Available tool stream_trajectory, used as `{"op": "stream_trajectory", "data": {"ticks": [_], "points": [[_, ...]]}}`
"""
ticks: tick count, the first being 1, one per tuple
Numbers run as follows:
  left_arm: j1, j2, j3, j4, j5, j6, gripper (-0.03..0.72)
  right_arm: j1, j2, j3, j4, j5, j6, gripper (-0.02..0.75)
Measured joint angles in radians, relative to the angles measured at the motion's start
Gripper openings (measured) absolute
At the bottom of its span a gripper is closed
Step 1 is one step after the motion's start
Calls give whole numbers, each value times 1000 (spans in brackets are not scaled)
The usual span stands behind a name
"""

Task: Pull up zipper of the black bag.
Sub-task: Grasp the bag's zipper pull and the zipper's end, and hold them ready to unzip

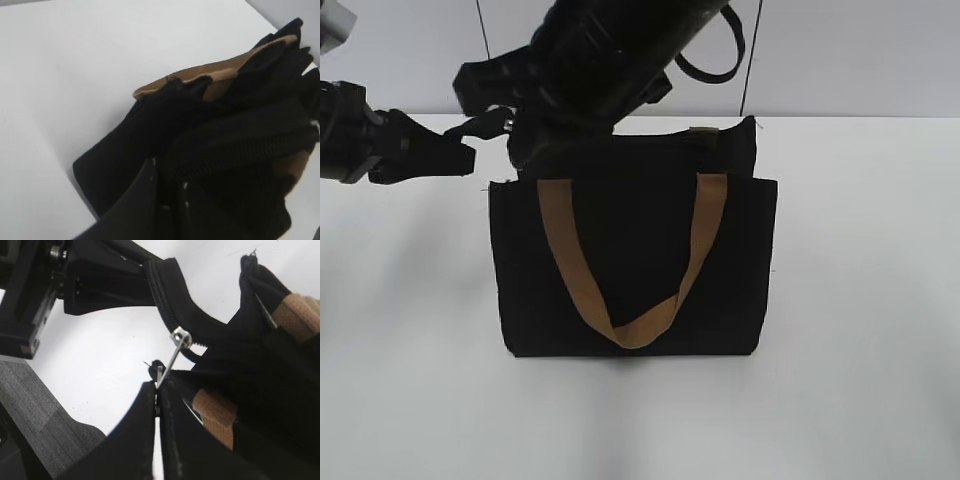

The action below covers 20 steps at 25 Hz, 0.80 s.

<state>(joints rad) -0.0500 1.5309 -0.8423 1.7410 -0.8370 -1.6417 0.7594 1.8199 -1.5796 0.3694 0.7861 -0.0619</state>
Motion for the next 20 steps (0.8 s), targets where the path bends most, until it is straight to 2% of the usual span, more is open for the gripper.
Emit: {"op": "stream_trajectory", "data": {"ticks": [3,9,14,20], "points": [[7,0,9,2,-15,-55,25,-51,0,0,54,38,-54,-15],[25,0,10,4,-18,-121,25,-126,0,0,91,104,-124,-15],[51,0,10,4,6,-150,25,-159,0,0,85,165,-146,-15],[70,0,11,6,54,-156,25,-219,0,-22,9,294,-146,-15]]}}
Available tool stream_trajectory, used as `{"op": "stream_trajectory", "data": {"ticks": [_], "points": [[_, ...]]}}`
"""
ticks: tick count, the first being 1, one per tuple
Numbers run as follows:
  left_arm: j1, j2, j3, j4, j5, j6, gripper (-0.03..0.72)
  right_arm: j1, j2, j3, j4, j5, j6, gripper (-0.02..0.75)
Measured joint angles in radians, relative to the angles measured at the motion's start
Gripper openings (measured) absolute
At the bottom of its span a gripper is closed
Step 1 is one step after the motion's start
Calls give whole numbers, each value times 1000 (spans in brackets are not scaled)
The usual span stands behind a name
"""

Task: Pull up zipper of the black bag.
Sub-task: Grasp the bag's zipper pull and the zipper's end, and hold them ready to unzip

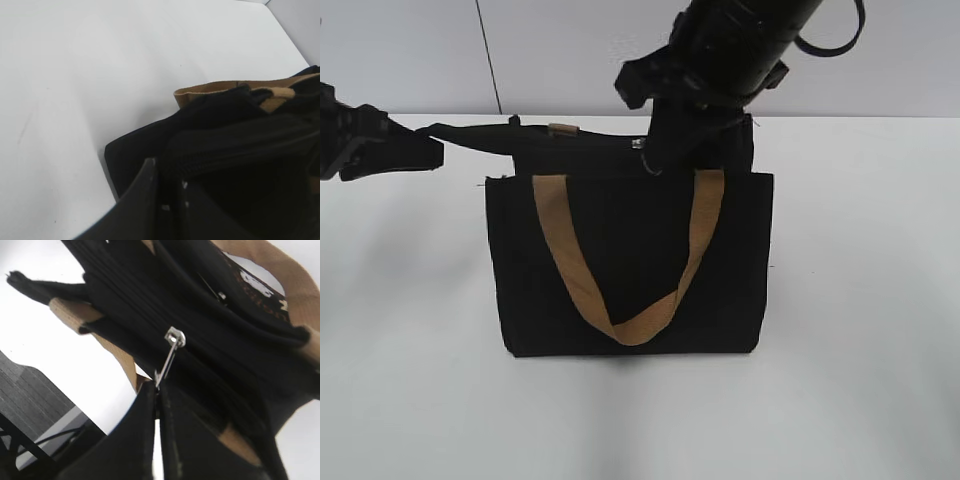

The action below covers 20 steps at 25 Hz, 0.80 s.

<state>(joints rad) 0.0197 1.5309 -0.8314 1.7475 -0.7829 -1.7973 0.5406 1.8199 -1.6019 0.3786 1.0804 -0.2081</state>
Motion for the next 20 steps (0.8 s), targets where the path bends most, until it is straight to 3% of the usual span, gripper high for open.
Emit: {"op": "stream_trajectory", "data": {"ticks": [9,20], "points": [[0,0,0,1,17,-1,25,-39,0,-105,-213,129,-1,-15],[-1,0,0,-2,29,-1,25,-82,0,-107,-241,130,-13,-15]]}}
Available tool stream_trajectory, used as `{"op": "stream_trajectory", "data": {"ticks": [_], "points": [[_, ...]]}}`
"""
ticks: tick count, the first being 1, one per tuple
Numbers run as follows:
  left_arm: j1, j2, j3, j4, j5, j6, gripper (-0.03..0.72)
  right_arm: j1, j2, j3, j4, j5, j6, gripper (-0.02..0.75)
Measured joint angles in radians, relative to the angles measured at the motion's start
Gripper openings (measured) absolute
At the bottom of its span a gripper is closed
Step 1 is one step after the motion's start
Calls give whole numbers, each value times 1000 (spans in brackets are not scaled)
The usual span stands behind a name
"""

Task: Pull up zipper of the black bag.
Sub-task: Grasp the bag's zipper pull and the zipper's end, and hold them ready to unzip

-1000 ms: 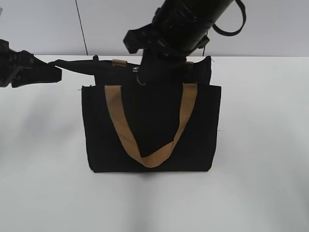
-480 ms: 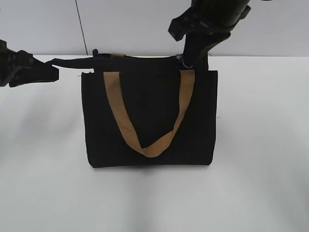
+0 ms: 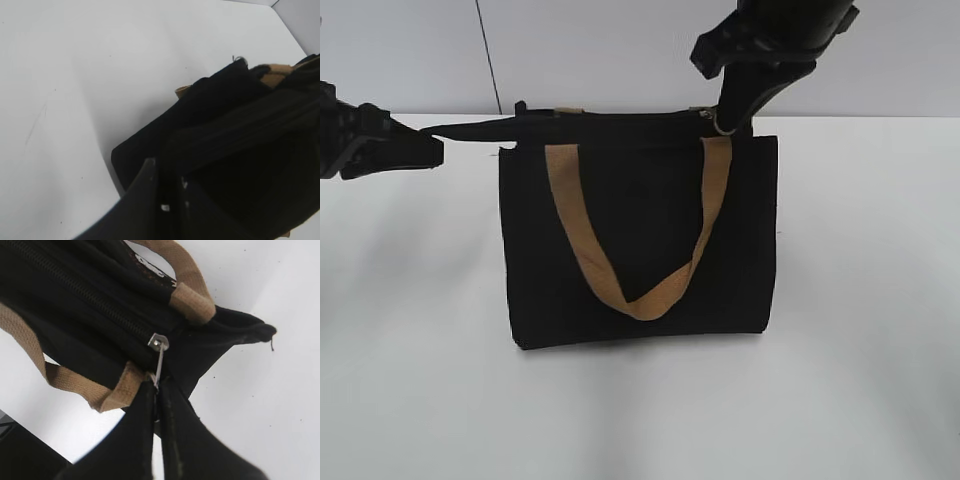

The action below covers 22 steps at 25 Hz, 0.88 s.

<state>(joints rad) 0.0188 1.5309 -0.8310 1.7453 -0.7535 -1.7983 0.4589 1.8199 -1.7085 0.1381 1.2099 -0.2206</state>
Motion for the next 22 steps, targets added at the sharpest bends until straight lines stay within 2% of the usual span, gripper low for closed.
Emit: {"op": "stream_trajectory", "data": {"ticks": [9,12,14,16,17,18,20,22], "points": [[-1,0,0,0,0,0,25,-4,0,0,-5,-2,-3,-13],[-1,0,0,0,13,0,25,-4,0,0,-13,-3,-3,18],[-1,0,0,0,37,0,26,-6,0,0,-37,-2,2,100],[1,0,0,2,68,0,50,-15,-1,0,-79,1,5,241],[1,0,0,2,80,0,87,-20,-1,0,-89,2,7,334],[3,0,0,2,95,0,133,-23,-1,0,-99,3,8,426],[4,0,0,2,119,0,295,-24,-1,0,-109,3,8,559],[5,0,0,3,157,0,468,-24,-3,0,-115,3,8,622]]}}
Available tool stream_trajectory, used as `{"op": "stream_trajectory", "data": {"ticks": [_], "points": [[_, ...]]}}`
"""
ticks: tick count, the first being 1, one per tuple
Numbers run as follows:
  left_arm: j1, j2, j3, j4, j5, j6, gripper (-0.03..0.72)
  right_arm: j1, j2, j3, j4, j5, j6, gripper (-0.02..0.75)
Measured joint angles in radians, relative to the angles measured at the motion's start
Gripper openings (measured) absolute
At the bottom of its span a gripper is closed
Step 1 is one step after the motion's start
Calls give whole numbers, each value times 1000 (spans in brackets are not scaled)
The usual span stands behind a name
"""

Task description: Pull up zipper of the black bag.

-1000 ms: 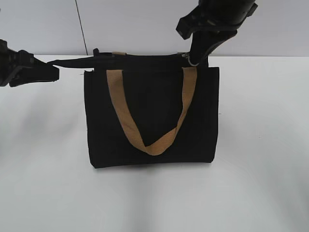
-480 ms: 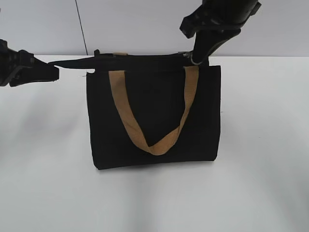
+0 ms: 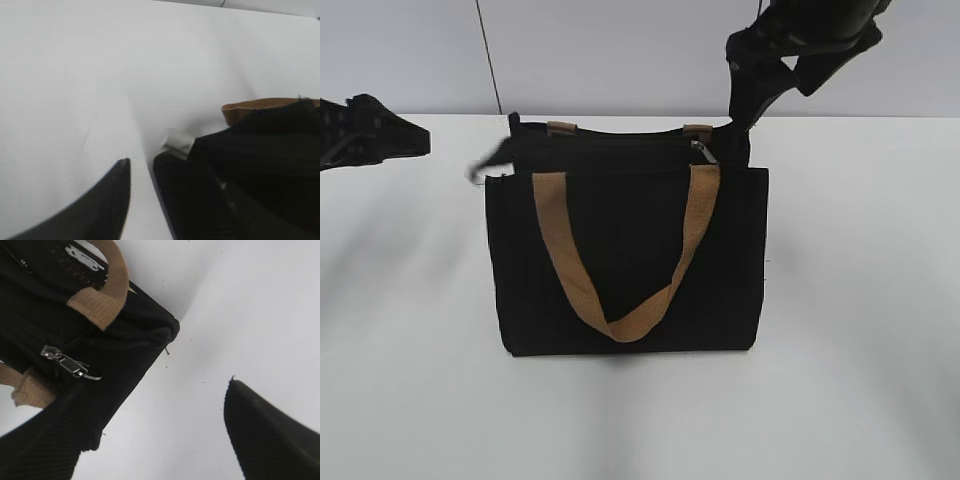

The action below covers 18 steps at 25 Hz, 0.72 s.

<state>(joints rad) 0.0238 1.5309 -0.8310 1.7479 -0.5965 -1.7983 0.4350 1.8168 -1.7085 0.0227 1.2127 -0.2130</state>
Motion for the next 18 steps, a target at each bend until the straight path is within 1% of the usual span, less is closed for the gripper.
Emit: {"op": "stream_trajectory", "data": {"ticks": [1,2,3,4,8,10,12,14,16,18], "points": [[0,0,0,0,26,-1,545,0,-2,0,-2,0,0,631],[0,0,0,0,49,-1,594,0,-8,0,-2,0,0,634],[0,0,0,0,76,-1,615,0,-17,0,-6,0,0,634],[0,0,0,0,98,-1,621,0,-28,0,-8,0,0,630],[-3,0,0,0,155,-1,580,0,-93,0,-23,1,0,592],[-23,0,0,0,220,-1,570,0,-136,0,-32,1,1,583],[-61,0,2,0,332,10,566,1,-184,4,-32,2,2,579],[-116,0,6,-1,431,18,564,1,-240,46,-33,1,2,577],[-173,0,8,-2,518,20,563,1,-304,120,-37,0,4,577],[-230,0,8,-3,558,24,563,1,-373,219,-39,-19,8,577]]}}
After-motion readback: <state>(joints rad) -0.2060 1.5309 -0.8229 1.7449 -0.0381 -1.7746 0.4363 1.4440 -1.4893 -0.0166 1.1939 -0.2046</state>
